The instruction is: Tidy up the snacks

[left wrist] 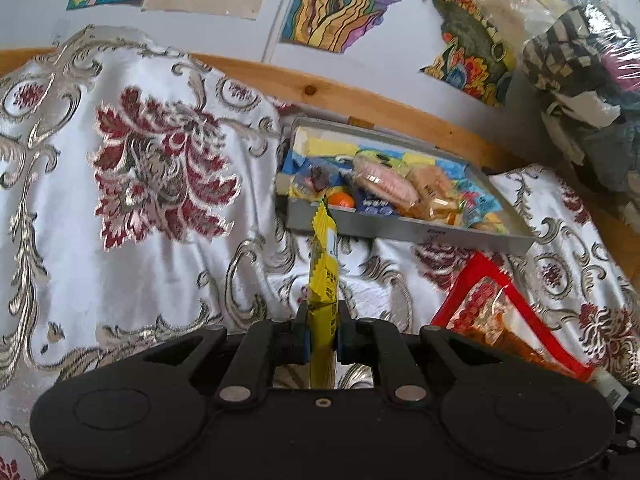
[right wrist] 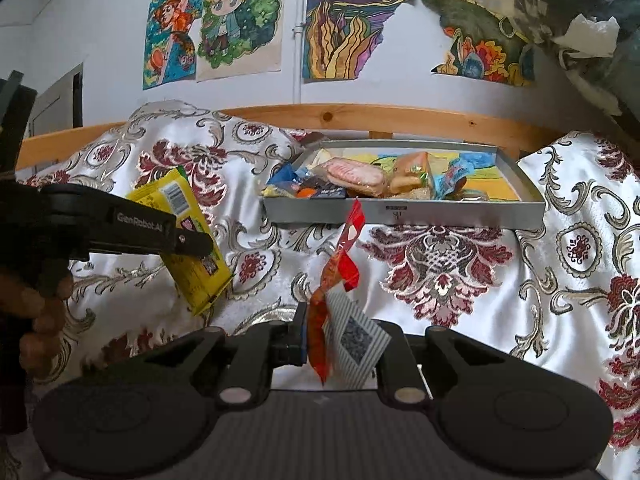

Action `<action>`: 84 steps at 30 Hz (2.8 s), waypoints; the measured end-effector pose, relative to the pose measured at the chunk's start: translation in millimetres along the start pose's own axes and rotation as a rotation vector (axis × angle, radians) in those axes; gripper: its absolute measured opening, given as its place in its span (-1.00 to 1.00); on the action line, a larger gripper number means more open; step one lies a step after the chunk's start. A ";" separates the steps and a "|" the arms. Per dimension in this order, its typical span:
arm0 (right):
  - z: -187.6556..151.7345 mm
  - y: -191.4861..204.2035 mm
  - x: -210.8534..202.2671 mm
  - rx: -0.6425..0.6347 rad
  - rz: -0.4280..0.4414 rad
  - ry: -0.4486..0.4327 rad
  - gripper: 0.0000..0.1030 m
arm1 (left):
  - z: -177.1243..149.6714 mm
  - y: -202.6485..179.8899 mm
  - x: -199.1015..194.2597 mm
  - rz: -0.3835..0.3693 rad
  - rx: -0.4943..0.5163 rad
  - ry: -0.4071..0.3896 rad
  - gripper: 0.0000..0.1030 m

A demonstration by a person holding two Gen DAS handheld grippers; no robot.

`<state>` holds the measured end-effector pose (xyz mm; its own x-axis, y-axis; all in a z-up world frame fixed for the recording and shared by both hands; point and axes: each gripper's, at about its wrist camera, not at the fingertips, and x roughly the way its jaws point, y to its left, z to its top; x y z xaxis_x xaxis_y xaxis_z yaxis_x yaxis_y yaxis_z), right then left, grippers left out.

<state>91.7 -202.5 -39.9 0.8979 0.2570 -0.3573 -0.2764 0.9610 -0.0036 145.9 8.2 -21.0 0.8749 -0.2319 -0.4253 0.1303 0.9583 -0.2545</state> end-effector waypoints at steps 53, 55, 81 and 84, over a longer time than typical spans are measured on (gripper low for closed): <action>171.0 -61.4 164.0 0.045 0.022 -0.033 0.67 | 142.7 33.1 131.8 0.017 -0.155 -0.072 0.88; 175.8 -63.5 153.3 0.063 0.021 -0.046 0.75 | 146.7 31.2 122.1 0.023 -0.156 -0.079 0.92; 183.2 -56.1 -5.9 0.065 -0.036 -0.152 0.99 | 148.3 -40.5 -33.0 0.071 0.042 -0.200 0.98; 177.3 -55.2 -18.9 0.064 -0.043 -0.153 0.99 | 142.2 -45.0 -45.0 0.070 0.041 -0.200 0.98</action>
<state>150.8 -242.3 132.6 0.9515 0.2234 -0.2114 -0.2188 0.9747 0.0455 167.1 -0.8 133.1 0.9570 -0.1311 -0.2590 0.0816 0.9777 -0.1933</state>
